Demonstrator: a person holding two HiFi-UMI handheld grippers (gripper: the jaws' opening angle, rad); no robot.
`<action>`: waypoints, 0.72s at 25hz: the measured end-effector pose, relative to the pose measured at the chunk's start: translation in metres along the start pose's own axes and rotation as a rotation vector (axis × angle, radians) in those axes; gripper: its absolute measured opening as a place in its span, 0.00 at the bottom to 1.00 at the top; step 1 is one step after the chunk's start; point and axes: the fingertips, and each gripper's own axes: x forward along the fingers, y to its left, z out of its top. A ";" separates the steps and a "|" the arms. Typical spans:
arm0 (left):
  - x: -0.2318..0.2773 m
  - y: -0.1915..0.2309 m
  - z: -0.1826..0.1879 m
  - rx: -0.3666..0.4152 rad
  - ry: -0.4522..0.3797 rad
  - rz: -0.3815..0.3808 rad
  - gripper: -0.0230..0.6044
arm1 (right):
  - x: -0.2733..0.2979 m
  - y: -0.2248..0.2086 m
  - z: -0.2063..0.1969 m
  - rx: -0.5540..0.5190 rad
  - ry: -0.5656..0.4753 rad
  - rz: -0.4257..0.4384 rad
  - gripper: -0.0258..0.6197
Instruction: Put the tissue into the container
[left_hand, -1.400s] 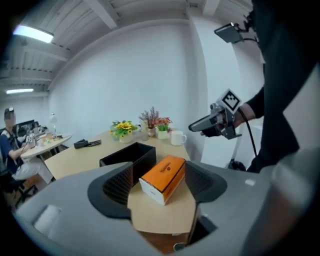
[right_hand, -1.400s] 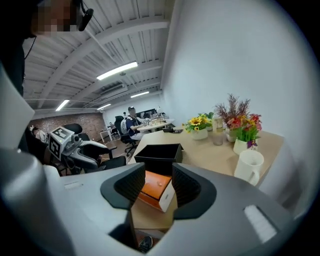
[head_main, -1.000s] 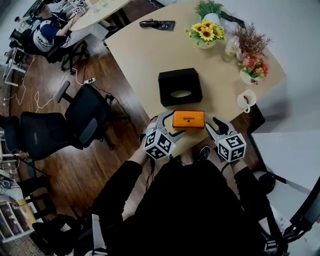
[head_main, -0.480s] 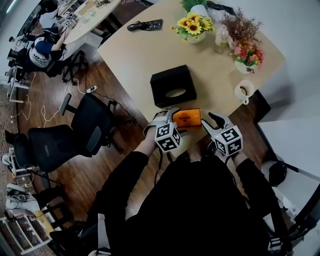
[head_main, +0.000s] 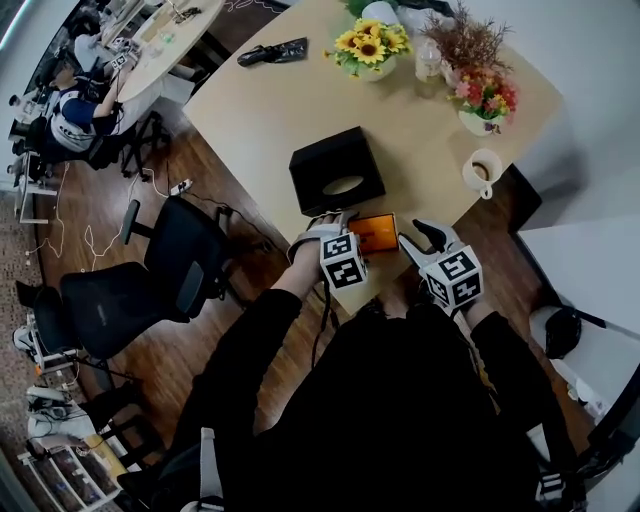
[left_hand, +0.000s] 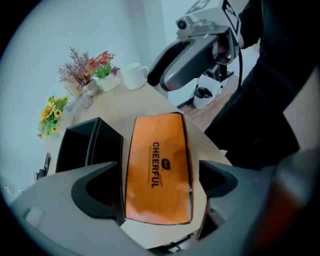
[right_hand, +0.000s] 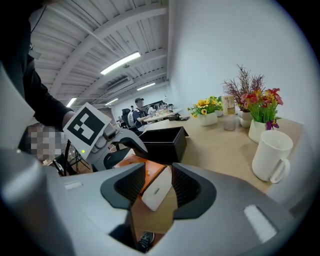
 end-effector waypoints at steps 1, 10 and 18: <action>0.002 -0.002 -0.001 0.007 0.014 -0.015 0.84 | 0.000 -0.002 0.000 0.003 -0.003 -0.004 0.30; 0.018 -0.001 -0.012 0.010 0.102 -0.056 0.87 | -0.008 -0.011 -0.003 0.055 -0.029 -0.043 0.30; 0.025 -0.004 -0.013 0.029 0.139 -0.061 0.87 | -0.009 -0.012 -0.014 0.094 -0.039 -0.048 0.30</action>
